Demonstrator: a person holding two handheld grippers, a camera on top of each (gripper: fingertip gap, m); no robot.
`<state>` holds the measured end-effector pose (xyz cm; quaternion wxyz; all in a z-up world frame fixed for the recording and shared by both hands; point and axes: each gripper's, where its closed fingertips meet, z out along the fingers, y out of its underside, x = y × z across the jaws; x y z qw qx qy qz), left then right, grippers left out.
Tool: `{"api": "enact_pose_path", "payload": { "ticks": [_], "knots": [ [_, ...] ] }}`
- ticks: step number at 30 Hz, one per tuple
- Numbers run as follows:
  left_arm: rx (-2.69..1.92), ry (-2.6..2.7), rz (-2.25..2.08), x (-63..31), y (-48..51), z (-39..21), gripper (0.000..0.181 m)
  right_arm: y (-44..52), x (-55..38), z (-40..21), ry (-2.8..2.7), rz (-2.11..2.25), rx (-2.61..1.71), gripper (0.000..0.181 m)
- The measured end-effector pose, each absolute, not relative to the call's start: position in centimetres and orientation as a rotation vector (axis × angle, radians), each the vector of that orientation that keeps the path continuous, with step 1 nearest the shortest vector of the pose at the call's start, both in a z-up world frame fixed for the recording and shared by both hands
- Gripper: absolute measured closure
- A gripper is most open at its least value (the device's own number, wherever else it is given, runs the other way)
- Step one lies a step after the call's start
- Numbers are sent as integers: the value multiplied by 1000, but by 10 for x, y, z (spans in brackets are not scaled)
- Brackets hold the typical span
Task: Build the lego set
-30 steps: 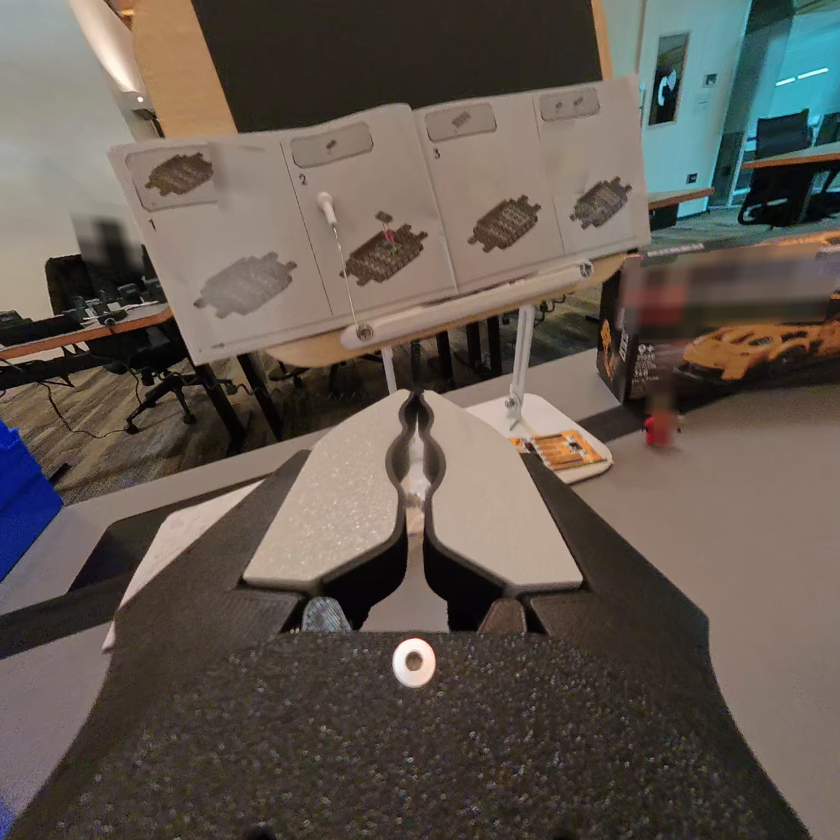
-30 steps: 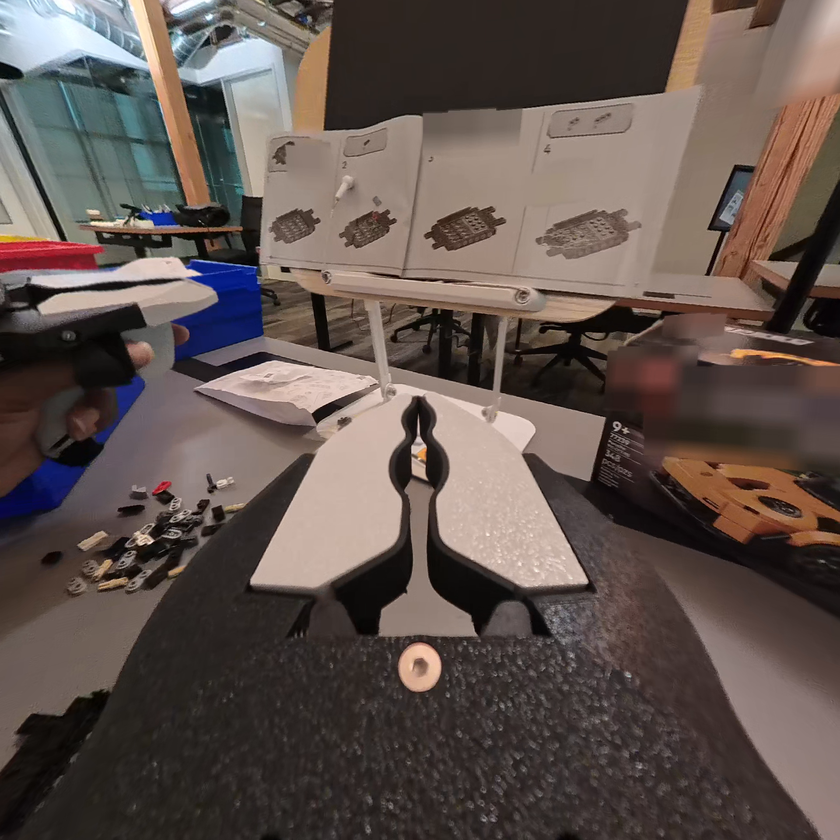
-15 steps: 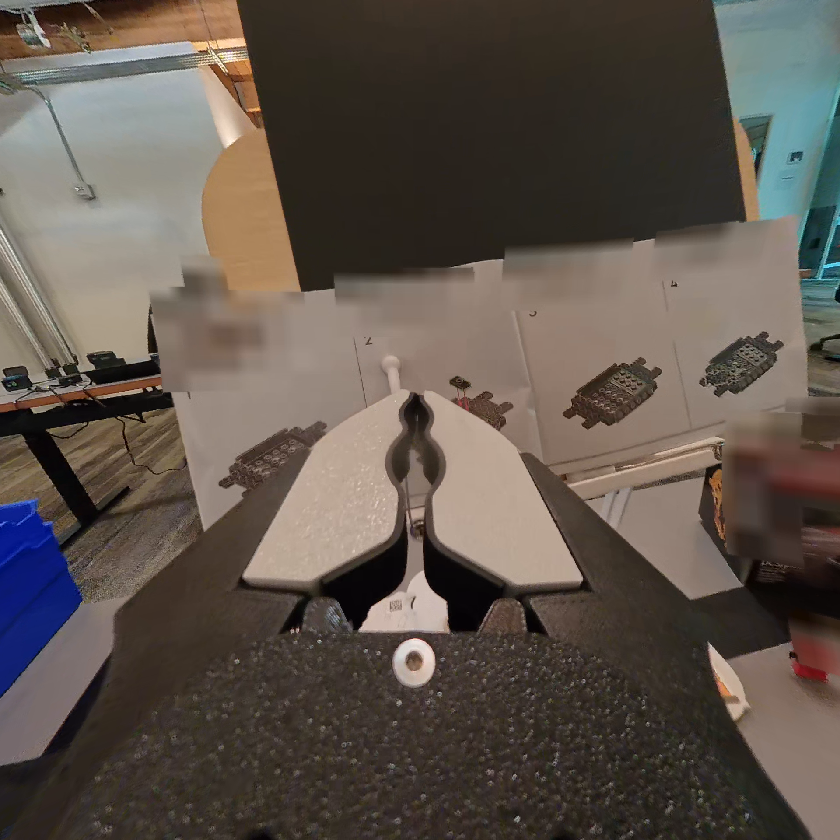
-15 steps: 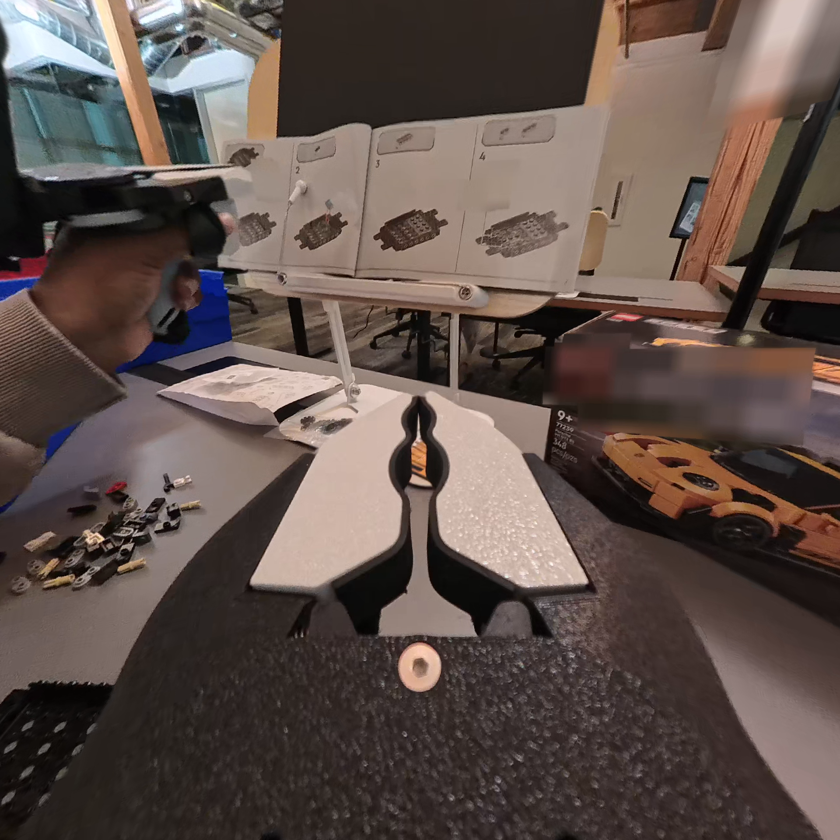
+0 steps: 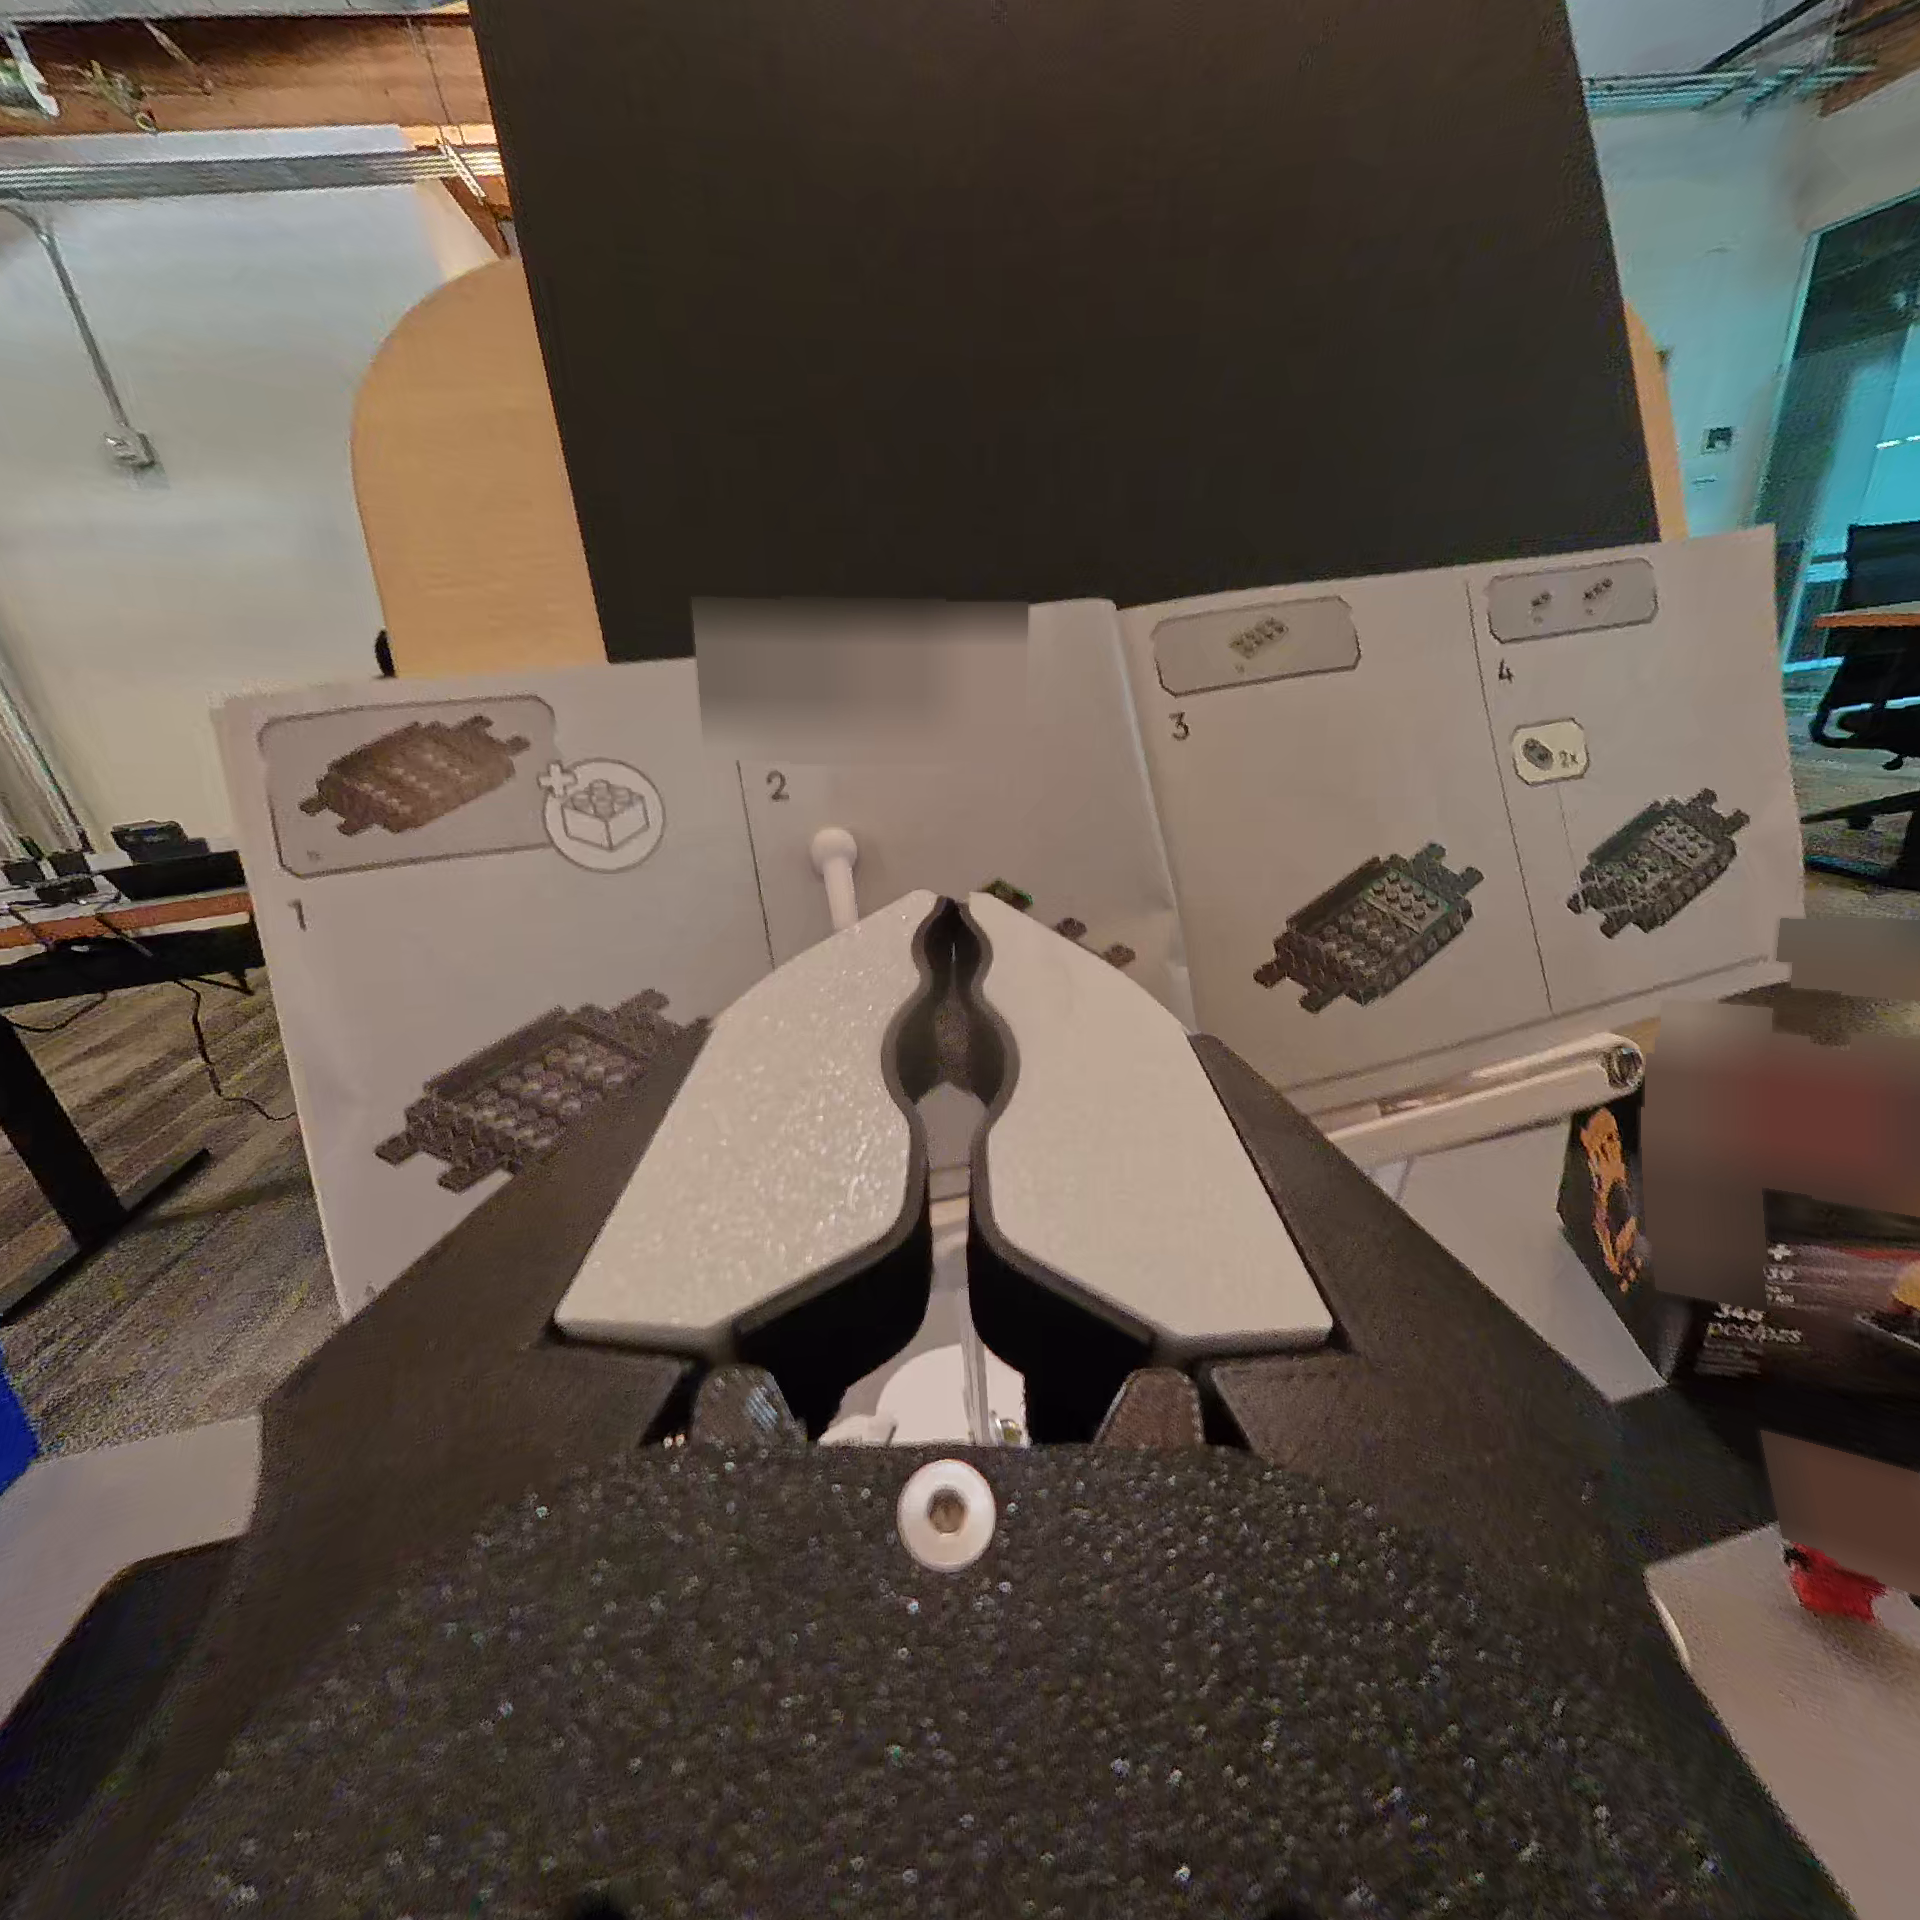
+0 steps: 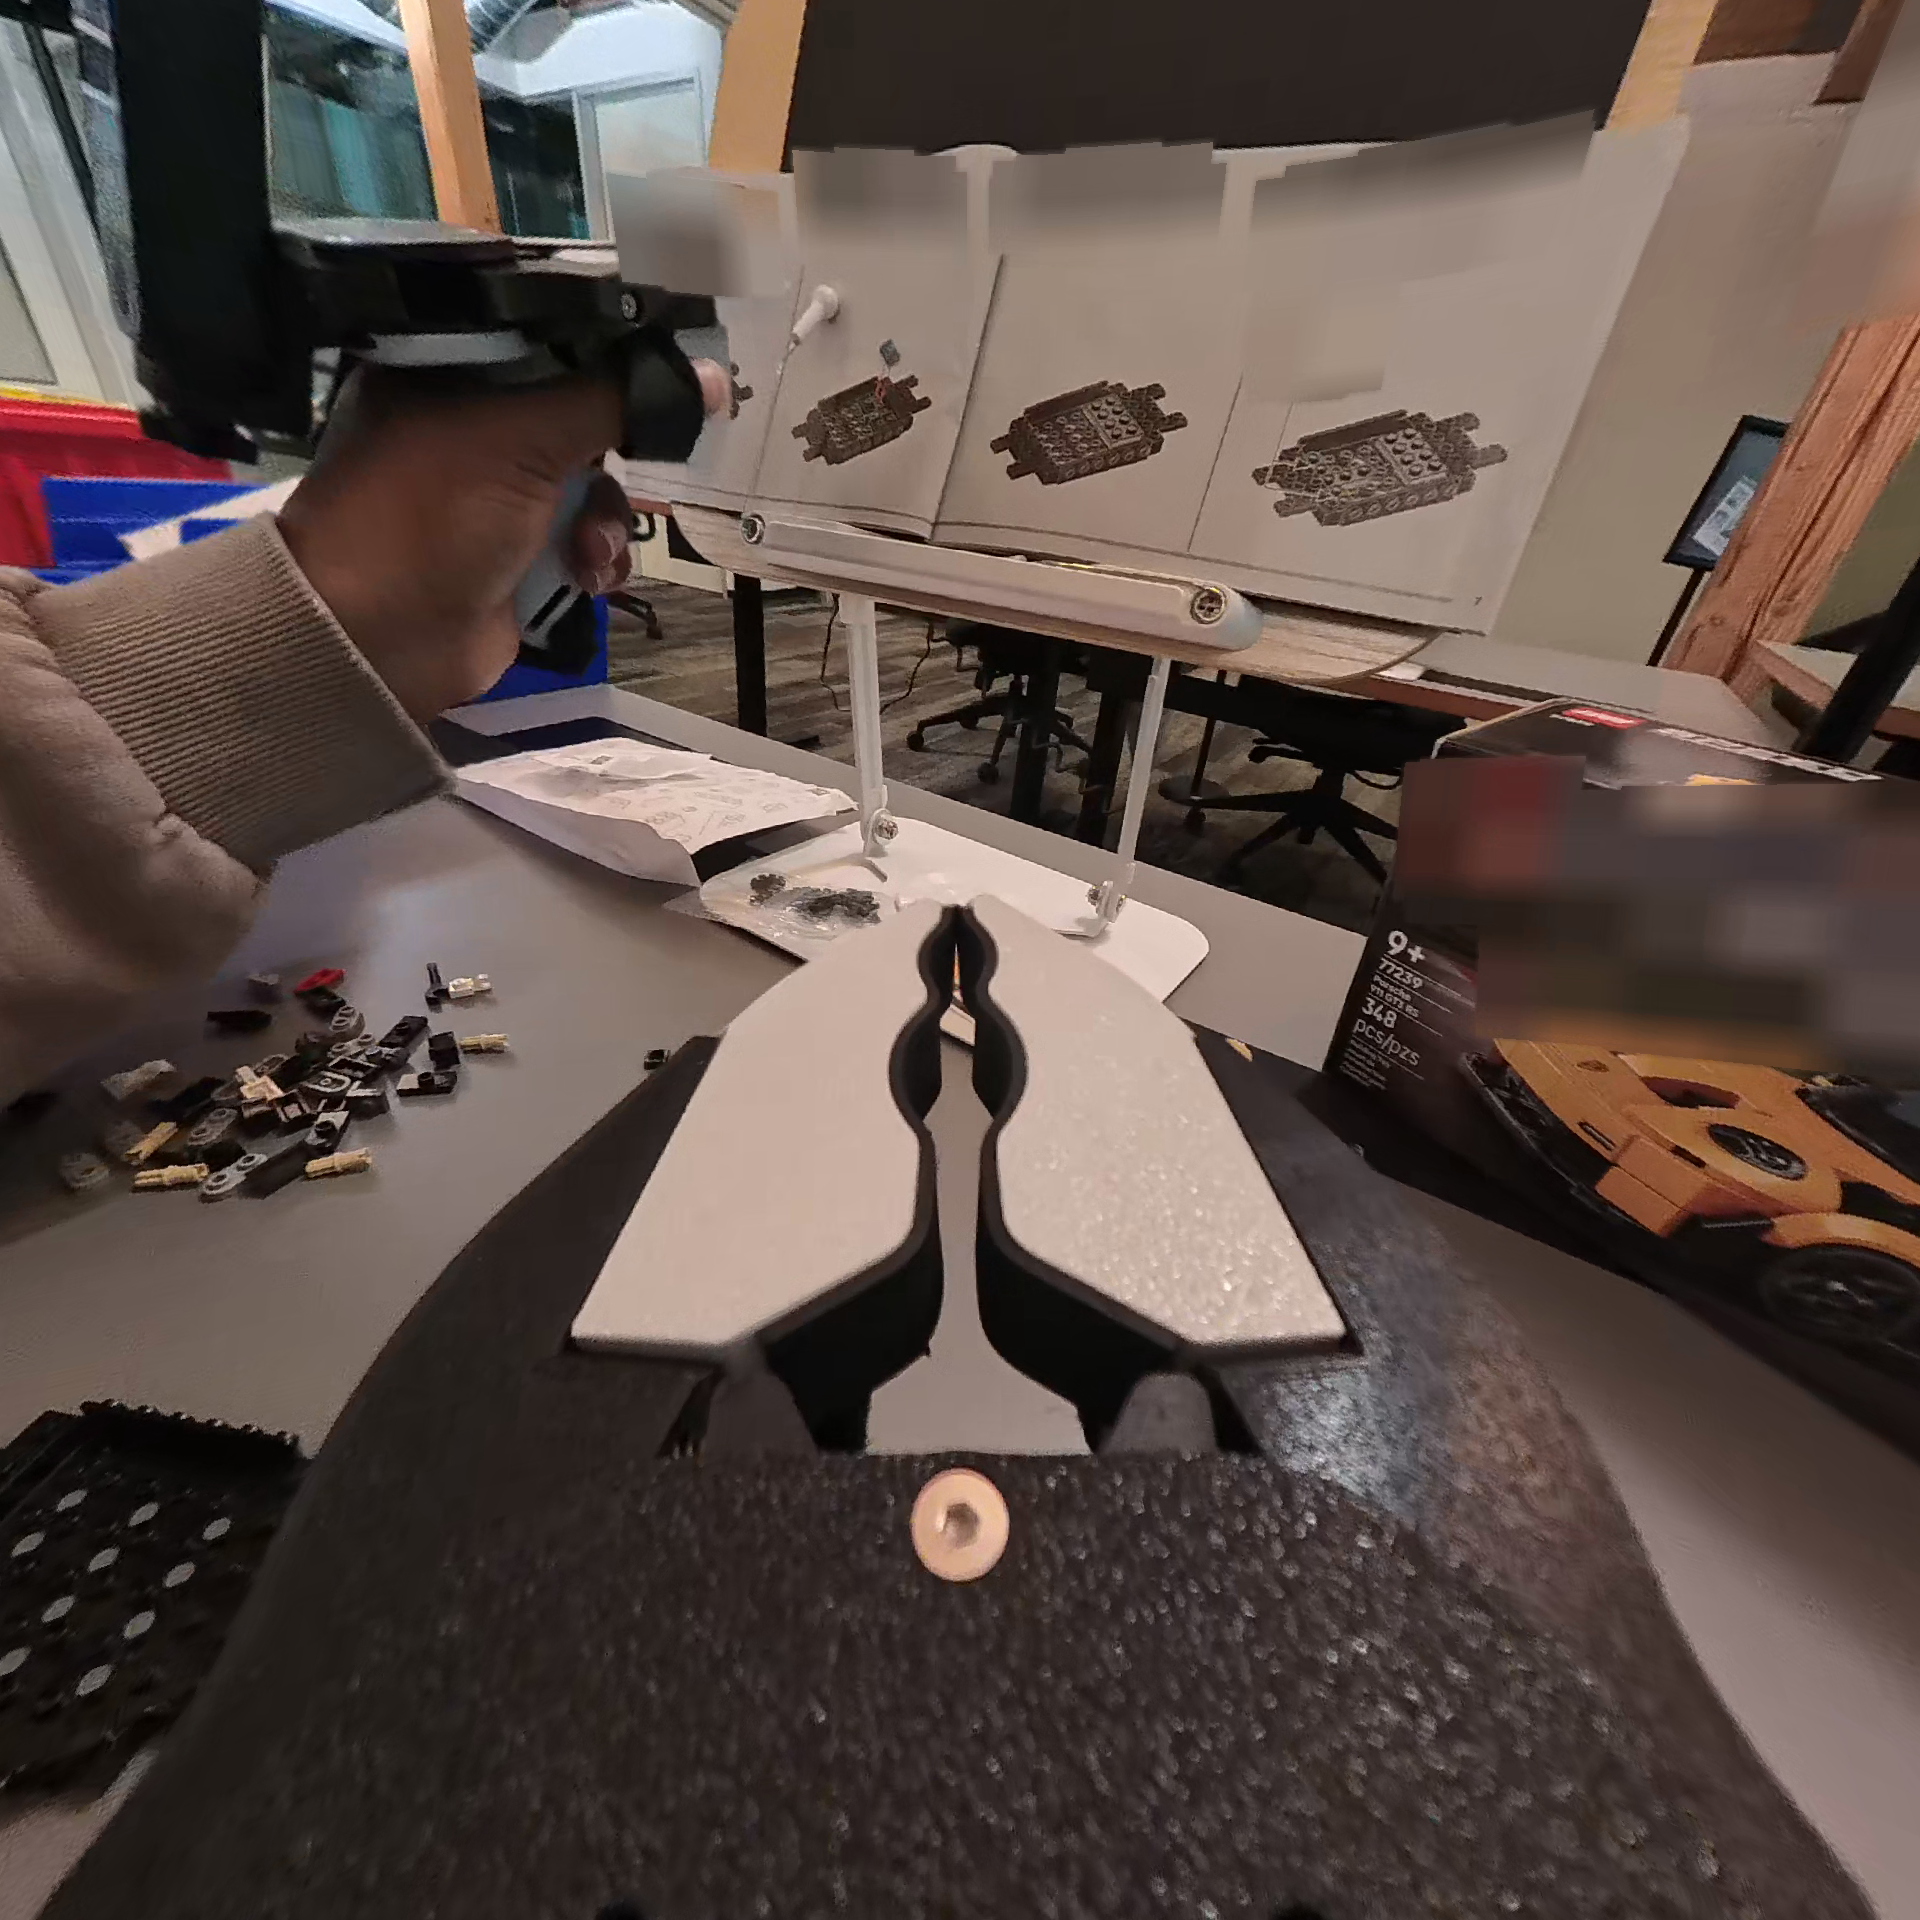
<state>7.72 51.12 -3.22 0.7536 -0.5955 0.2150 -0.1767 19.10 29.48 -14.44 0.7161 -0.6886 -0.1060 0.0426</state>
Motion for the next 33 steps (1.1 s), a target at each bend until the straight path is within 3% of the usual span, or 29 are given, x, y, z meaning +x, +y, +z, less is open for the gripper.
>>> {"api": "enact_pose_path", "payload": {
  "ticks": [33],
  "knots": [
    [-1295,476,-295,87,543,-3,181,298,193,-153,-219,130,-1560,181]
  ]
}}
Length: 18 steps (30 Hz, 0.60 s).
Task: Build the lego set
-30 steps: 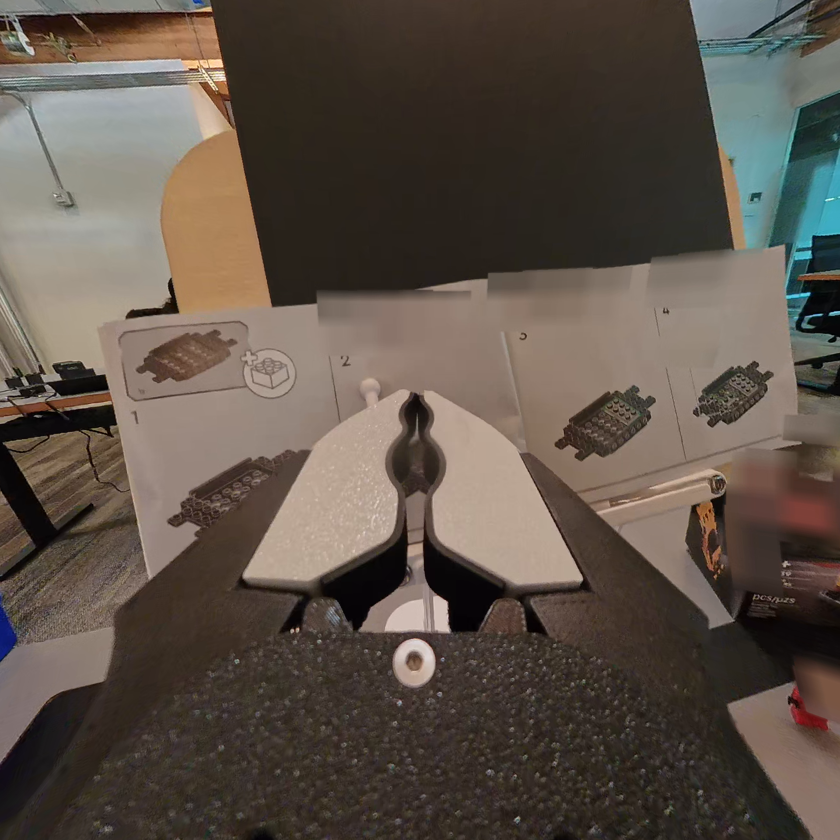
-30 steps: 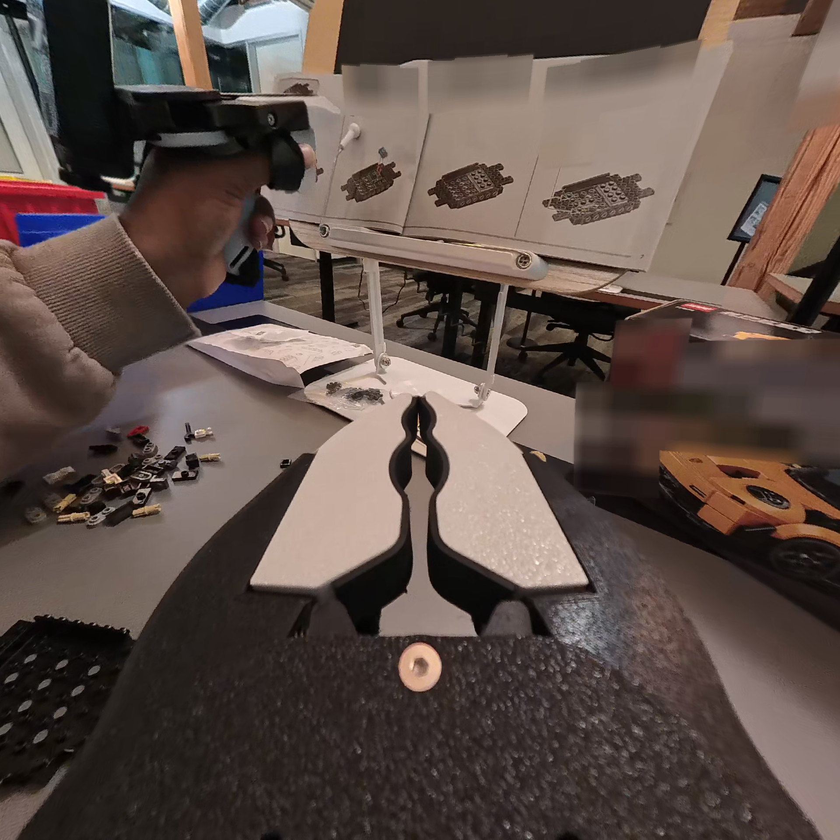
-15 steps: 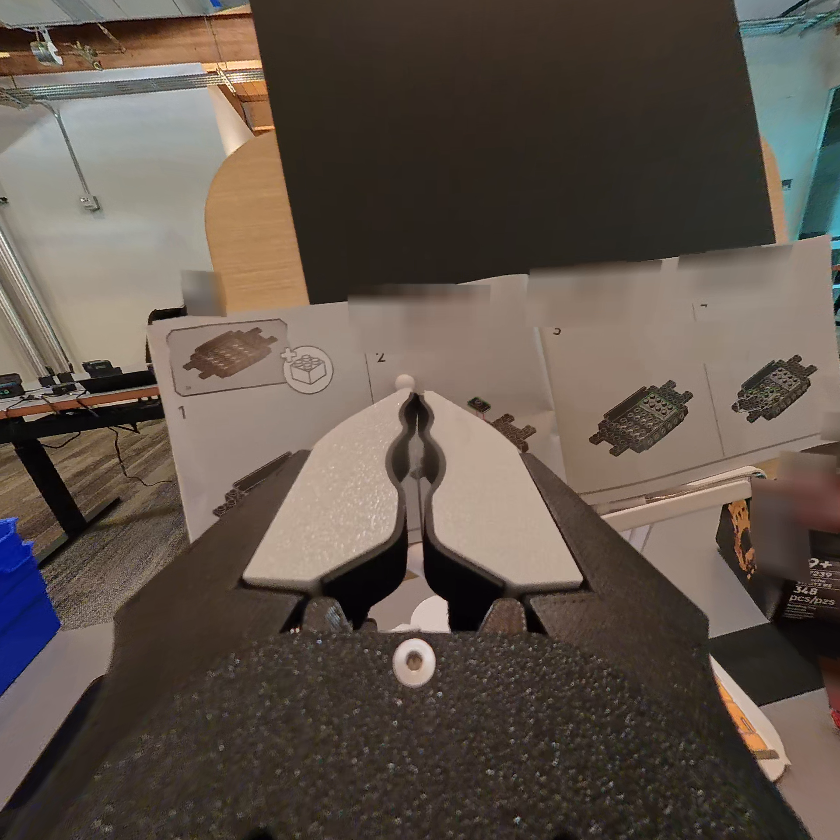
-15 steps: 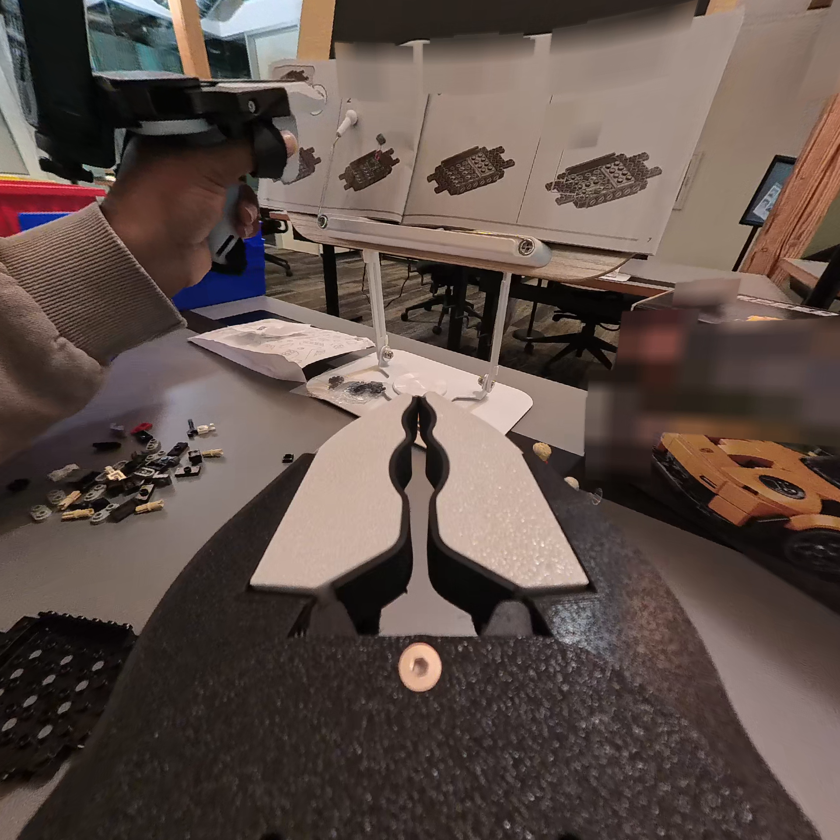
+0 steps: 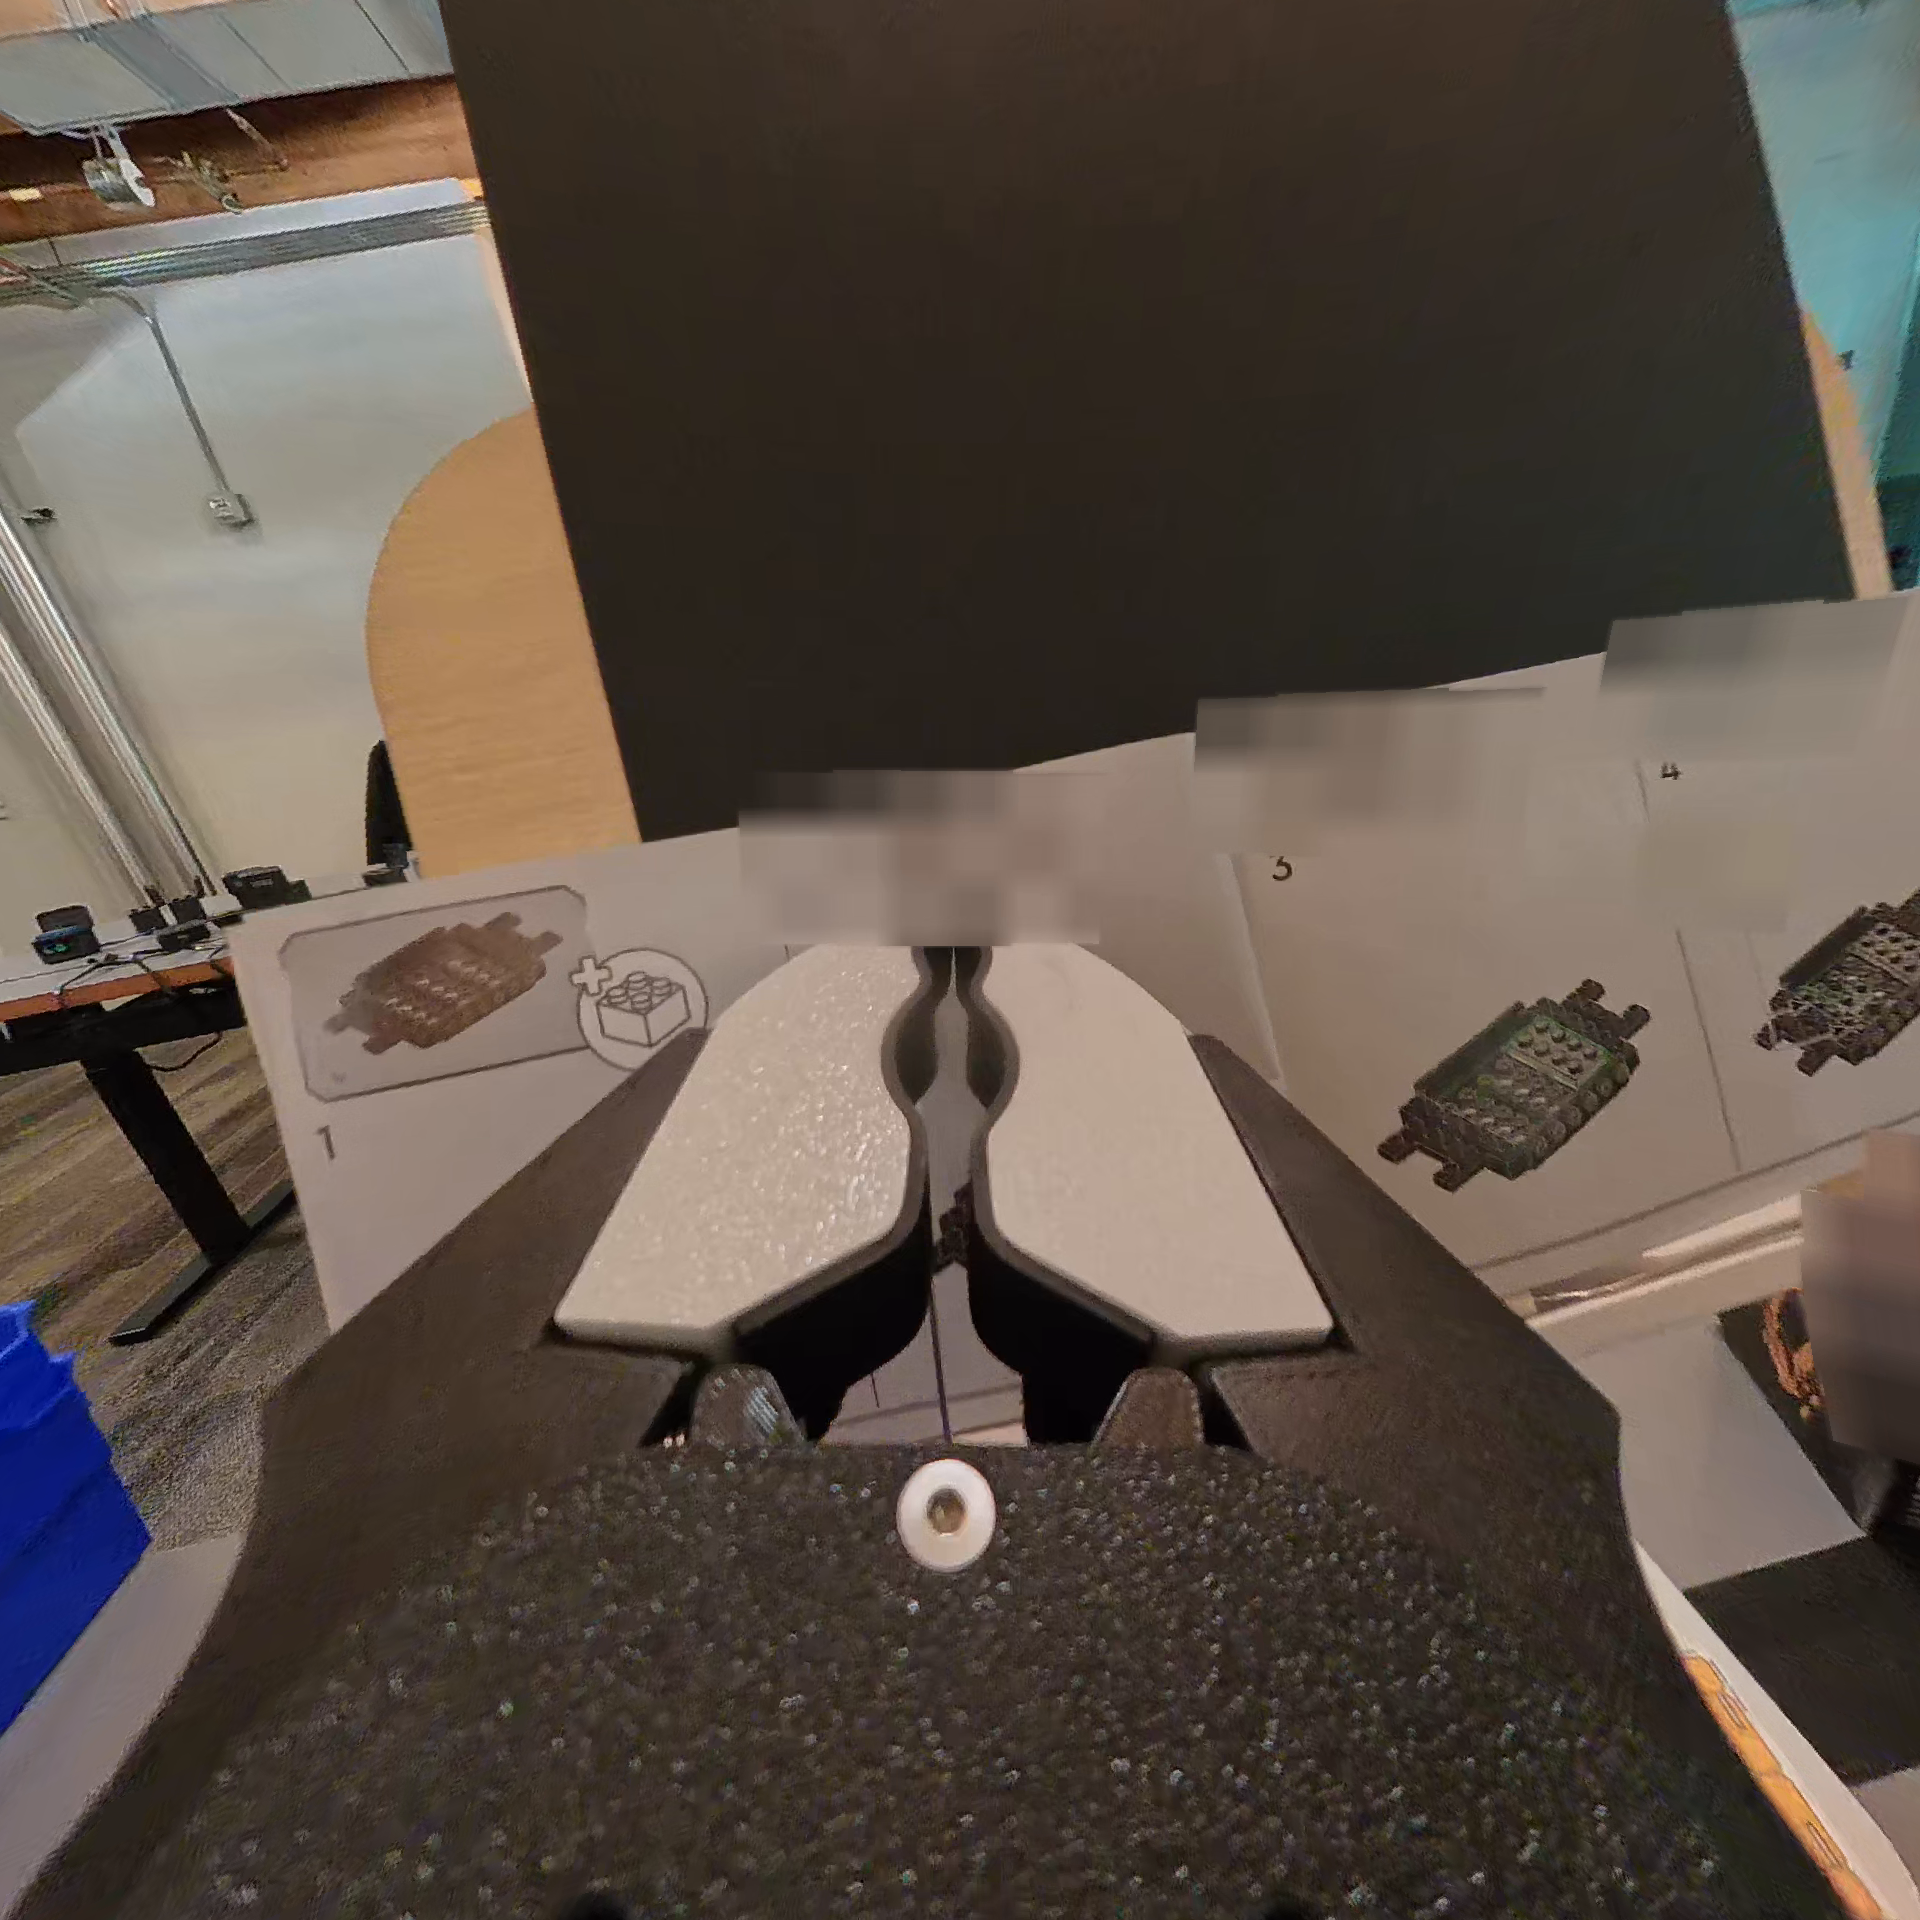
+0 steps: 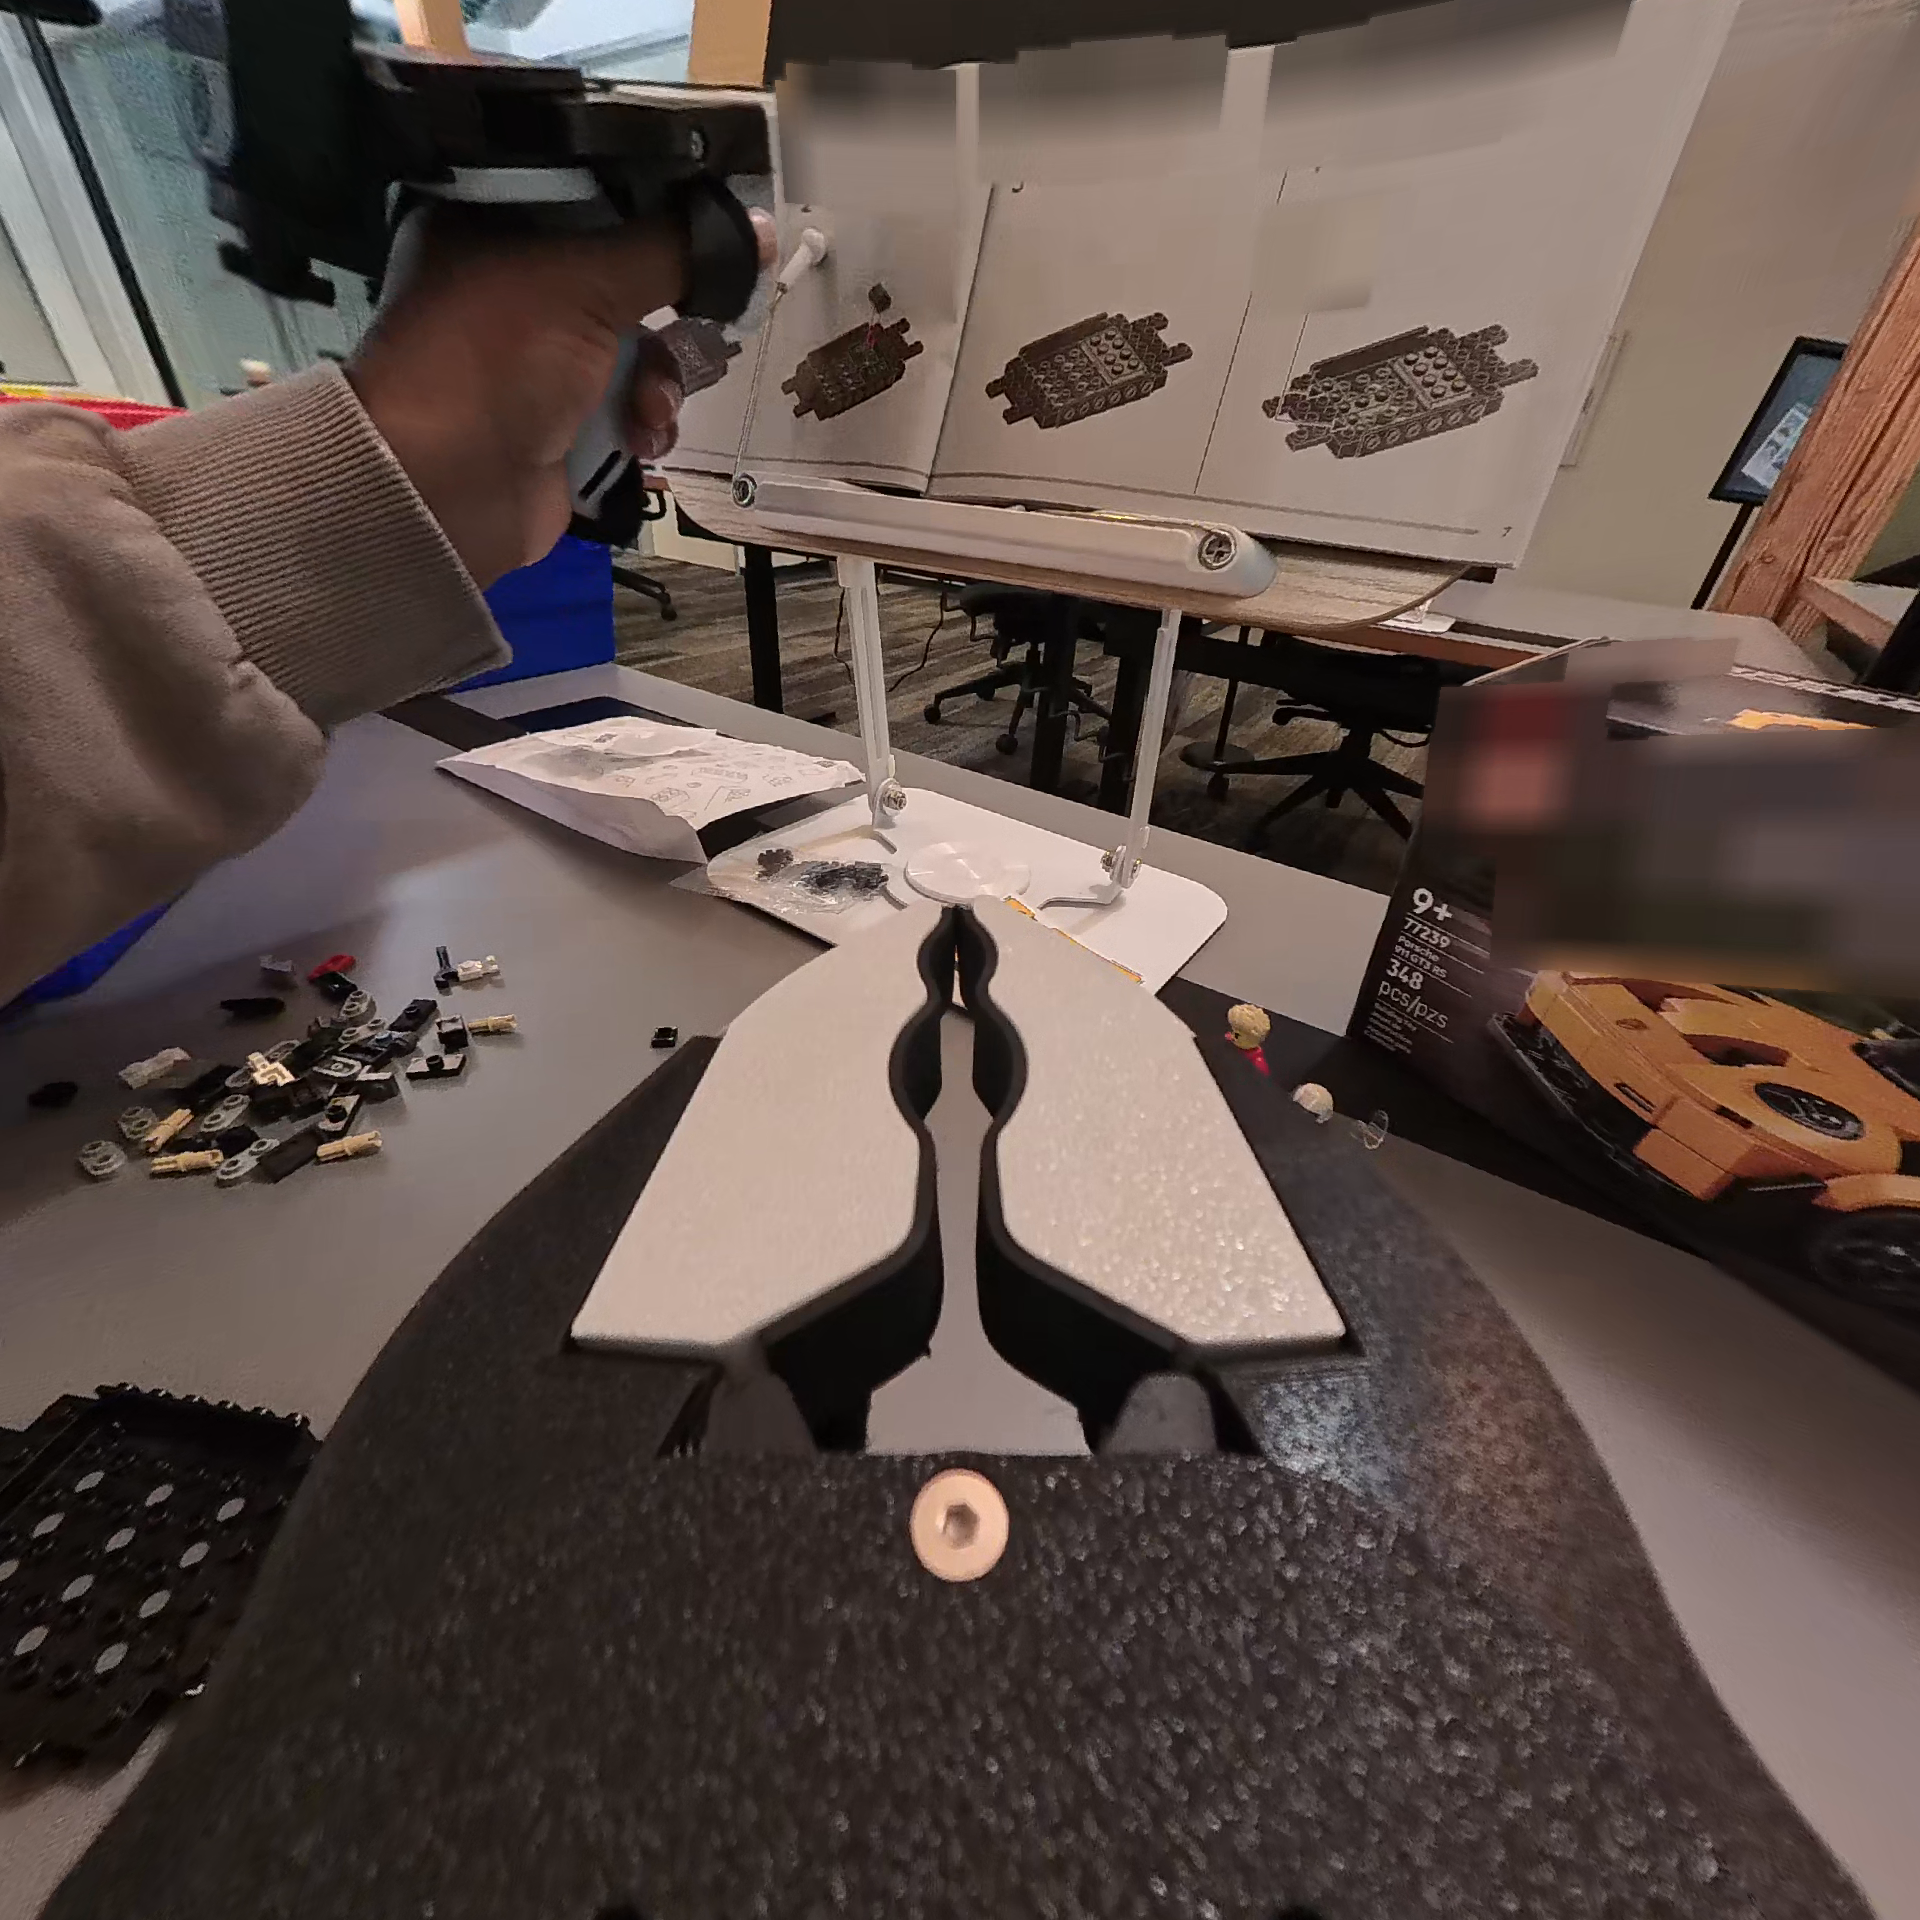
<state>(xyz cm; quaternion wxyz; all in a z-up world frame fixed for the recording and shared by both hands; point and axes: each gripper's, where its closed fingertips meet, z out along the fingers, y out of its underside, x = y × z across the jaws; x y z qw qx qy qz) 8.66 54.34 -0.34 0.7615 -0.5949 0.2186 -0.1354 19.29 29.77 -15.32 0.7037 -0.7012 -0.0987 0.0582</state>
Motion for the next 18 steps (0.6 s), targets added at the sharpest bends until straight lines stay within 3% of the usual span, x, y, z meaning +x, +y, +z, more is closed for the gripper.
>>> {"api": "enact_pose_path", "payload": {
  "ticks": [18],
  "knots": [
    [-1317,472,-336,86,552,4,181,297,194,-152,-218,127,-1556,181]
  ]
}}
